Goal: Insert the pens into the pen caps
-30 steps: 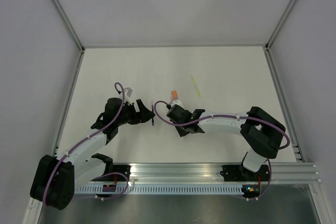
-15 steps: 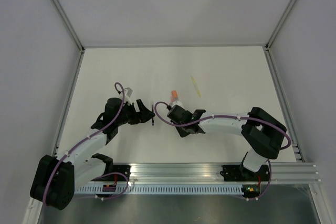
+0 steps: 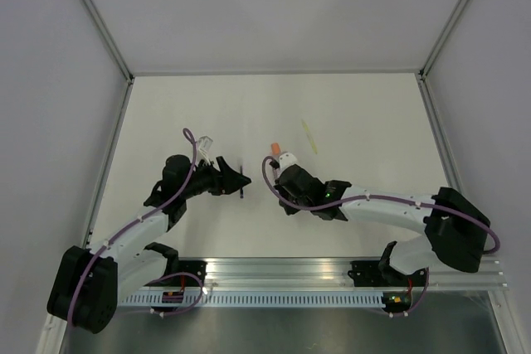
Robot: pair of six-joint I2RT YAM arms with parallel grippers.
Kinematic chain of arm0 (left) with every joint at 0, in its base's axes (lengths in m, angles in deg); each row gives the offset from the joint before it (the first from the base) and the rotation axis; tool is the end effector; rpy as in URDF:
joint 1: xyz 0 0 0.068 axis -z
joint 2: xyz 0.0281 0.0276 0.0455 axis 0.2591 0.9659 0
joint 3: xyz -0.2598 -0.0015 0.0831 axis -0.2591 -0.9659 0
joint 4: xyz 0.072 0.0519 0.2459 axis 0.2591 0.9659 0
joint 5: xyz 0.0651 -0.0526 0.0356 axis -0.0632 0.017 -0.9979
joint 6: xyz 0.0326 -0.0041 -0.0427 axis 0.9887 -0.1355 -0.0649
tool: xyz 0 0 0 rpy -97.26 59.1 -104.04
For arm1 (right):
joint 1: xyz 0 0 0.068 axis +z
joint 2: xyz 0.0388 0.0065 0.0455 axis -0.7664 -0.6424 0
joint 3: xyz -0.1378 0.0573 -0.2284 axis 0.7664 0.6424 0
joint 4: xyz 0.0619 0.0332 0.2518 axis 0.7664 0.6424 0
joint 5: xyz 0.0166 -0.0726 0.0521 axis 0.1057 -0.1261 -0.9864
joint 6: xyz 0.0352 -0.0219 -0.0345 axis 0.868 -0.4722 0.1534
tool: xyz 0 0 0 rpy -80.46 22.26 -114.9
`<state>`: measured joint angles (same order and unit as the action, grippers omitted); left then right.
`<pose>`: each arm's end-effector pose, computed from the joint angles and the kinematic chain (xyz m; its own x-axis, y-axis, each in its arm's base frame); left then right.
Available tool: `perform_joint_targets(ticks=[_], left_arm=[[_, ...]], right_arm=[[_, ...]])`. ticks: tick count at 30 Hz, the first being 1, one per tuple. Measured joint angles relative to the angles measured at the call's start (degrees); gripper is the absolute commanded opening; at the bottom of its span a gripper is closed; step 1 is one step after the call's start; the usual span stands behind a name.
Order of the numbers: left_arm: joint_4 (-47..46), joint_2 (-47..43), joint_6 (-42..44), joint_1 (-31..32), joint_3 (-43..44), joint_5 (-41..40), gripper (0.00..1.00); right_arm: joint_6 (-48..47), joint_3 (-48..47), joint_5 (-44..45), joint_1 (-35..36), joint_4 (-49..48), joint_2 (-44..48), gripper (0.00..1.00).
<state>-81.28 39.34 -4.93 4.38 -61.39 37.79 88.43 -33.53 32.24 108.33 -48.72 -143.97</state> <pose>0.1886 -0.0855 0.1945 -0.7286 -0.2812 -0.6245 0.3685 0.6076 -0.7035 0.1583 0.2434 0.1886 -0.6982 -0.3580 -0.6200 -0.5326 0.8385 0.1156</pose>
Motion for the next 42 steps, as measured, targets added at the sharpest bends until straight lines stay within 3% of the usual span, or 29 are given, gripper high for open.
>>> perform_joint_targets(ticks=[5, 14, 34, 42], left_arm=[[-8.3, 0.7, -5.3, 0.0, -2.8, 5.6, 0.7], [-17.3, 1.4, -11.4, 0.0, -4.3, 9.5, 0.58], [-20.3, 0.0, -13.6, 0.0, -5.8, 10.1, 0.45], [-20.8, 0.2, -13.9, 0.0, -5.8, 10.1, 0.26]], right_arm=[[0.6, 2.4, -1.8, 2.2, -9.0, 7.5, 0.0], [2.2, 2.6, -2.1, 5.9, -18.3, 8.1, 0.0], [4.0, 2.2, 1.6, 6.4, -25.1, 5.8, 0.0], [4.6, 0.3, 1.6, 6.4, -27.0, 3.2, 0.0]])
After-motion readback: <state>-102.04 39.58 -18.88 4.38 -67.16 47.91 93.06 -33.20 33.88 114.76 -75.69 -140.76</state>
